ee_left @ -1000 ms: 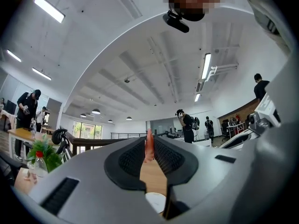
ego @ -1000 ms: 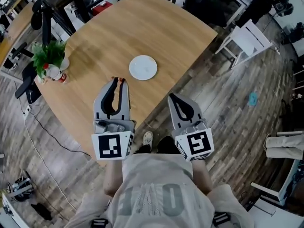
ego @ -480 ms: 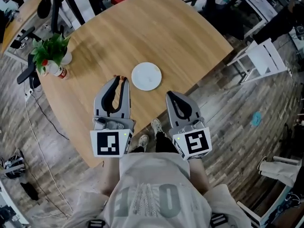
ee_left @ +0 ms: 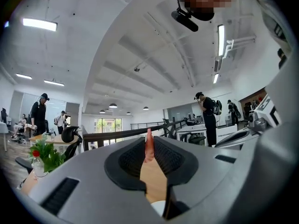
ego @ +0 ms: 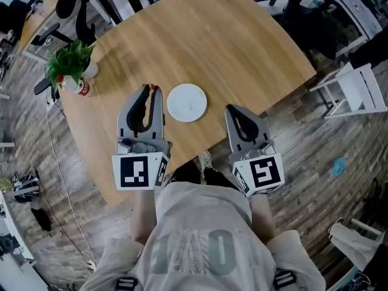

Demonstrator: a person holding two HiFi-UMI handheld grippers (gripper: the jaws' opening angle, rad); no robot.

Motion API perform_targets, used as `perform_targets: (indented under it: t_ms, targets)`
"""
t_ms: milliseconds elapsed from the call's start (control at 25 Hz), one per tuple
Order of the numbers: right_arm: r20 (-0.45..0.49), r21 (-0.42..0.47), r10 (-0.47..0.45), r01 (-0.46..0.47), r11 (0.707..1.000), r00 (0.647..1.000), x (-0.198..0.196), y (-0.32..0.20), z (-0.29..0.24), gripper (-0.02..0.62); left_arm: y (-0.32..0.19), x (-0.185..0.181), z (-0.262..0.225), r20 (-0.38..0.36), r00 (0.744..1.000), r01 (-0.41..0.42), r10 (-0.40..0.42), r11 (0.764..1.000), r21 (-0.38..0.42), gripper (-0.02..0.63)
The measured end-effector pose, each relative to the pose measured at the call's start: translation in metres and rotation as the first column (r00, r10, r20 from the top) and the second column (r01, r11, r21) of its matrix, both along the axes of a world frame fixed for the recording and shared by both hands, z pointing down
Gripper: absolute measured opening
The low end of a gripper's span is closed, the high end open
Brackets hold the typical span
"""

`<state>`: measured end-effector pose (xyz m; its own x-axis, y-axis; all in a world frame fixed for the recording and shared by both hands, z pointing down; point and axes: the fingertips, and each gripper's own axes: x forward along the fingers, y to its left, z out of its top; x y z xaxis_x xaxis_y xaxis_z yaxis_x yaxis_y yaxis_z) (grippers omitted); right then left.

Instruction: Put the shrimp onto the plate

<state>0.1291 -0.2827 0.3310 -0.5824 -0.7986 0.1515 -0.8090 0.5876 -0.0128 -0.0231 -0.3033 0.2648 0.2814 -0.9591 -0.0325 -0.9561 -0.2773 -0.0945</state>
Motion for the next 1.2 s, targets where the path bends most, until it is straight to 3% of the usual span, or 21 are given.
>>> perform_targets:
  t_ms: [400, 840, 960, 1200]
  targets:
    - [0.006, -0.01, -0.012, 0.012, 1.0, 1.0, -0.004, -0.033, 0.002, 0.02, -0.039, 0.007, 0.014, 0.033, 0.998, -0.052, 0.053, 0.998, -0.036, 0.063]
    - [-0.02, -0.083, -0.026, 0.024, 0.996, 0.999, -0.026, -0.055, 0.027, 0.02, -0.069, 0.002, 0.062, 0.073, 0.992, -0.094, 0.107, 0.982, -0.164, 0.063]
    - [-0.034, -0.11, -0.028, 0.024, 0.994, 0.999, -0.029, -0.057, 0.037, 0.02, -0.078, 0.003, 0.091, 0.051, 0.989, -0.122, 0.139, 0.96, -0.252, 0.062]
    - [-0.063, -0.17, -0.022, 0.011, 0.985, 0.998, -0.025, -0.056, 0.057, 0.02, -0.084, 0.003, 0.16, 0.024, 0.987, -0.136, 0.162, 0.892, -0.432, 0.061]
